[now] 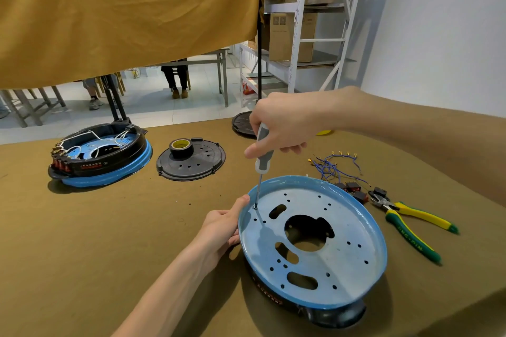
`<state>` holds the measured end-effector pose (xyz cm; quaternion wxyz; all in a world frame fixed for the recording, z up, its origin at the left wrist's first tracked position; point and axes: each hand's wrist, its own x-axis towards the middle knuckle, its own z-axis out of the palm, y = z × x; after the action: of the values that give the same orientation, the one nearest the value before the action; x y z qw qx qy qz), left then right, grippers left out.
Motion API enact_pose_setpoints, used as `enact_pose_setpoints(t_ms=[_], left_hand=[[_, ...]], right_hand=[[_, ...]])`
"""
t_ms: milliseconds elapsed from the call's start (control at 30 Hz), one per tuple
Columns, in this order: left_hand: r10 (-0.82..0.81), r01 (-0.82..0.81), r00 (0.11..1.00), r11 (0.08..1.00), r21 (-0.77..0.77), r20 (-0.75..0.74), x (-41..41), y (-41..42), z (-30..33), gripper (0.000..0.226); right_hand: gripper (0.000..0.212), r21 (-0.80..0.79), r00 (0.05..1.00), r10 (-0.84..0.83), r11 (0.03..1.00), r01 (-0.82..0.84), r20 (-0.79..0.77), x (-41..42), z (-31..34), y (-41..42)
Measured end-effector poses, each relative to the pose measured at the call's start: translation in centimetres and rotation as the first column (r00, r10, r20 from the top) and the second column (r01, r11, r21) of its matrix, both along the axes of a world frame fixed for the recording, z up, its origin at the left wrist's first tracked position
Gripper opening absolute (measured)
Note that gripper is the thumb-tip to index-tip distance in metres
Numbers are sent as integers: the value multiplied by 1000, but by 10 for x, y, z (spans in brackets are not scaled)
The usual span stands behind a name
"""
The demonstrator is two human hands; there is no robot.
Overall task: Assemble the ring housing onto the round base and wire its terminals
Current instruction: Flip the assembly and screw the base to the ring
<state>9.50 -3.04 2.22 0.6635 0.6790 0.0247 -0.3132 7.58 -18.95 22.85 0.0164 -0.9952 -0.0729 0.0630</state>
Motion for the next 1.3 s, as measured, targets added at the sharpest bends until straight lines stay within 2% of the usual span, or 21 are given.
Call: enact_pose_setpoints(t_ms=[67,133,433,500,567,633,700,767,800,833,867,933,967,1000,1067,1133,1167,1200,1300], left_hand=[[3,-3,1000,1000,0,7,0,1,-1,56],[10,-10,1000,1000,-8,4,1,1,-1,55],[45,-45,999,999,-28,2,-1,-2,1,49],[49,-49,999,998,-29,7,0,-1,0,51],[54,-54,998,998,-11,30,1,1,-2,55],[69,-70,995,998,4,70,1,1,-3,53],[102,-104,987,995,9,126,2,3,-4,45],[114,-124,975,991,42,189,5,7,-4,43],[114,-129,970,990,59,213,7,11,-4,44],[115,-136,965,988,73,234,9,15,-4,45],[118,-144,960,986,86,253,11,19,-6,46],[124,-164,948,979,118,293,15,27,-8,45],[129,-179,939,975,132,319,16,31,-10,43],[129,-193,925,970,149,359,16,33,-11,40],[127,-229,871,960,163,474,16,37,-13,31],[156,-259,828,958,121,538,16,37,-14,18],[178,-271,819,958,94,546,17,36,-13,13],[203,-286,810,956,69,550,18,34,-13,10],[265,-336,793,942,30,549,22,30,-11,9]], right_hand=[[31,36,998,25,999,-23,-49,-1,4,2],[23,88,998,65,994,-62,-28,-1,3,2],[23,196,999,43,979,-48,32,-7,-5,-11],[22,269,998,23,962,-40,65,-11,-4,-20],[22,419,991,-54,908,-4,125,-19,-1,-36],[23,610,970,-178,792,42,165,-28,-4,-58],[24,811,937,-336,572,120,98,-39,-16,-78],[21,958,904,-412,197,209,-113,-52,-39,-95],[25,966,897,-372,2,259,-240,-60,-53,-101],[32,941,894,-296,-140,308,-337,-68,-67,-107],[38,913,893,-223,-222,344,-390,-76,-80,-112],[43,899,895,-200,-279,339,-399,-85,-103,-122],[39,909,884,-260,-268,320,-388,-86,-115,-127],[28,928,856,-364,-203,311,-367,-85,-127,-132],[8,928,755,-603,61,369,-260,-83,-152,-138],[18,822,699,-710,347,452,-84,-80,-176,-146],[20,752,697,-717,448,484,-21,-79,-186,-149],[19,690,696,-718,514,510,20,-79,-194,-149],[7,555,686,-720,615,560,105,-77,-212,-142]])
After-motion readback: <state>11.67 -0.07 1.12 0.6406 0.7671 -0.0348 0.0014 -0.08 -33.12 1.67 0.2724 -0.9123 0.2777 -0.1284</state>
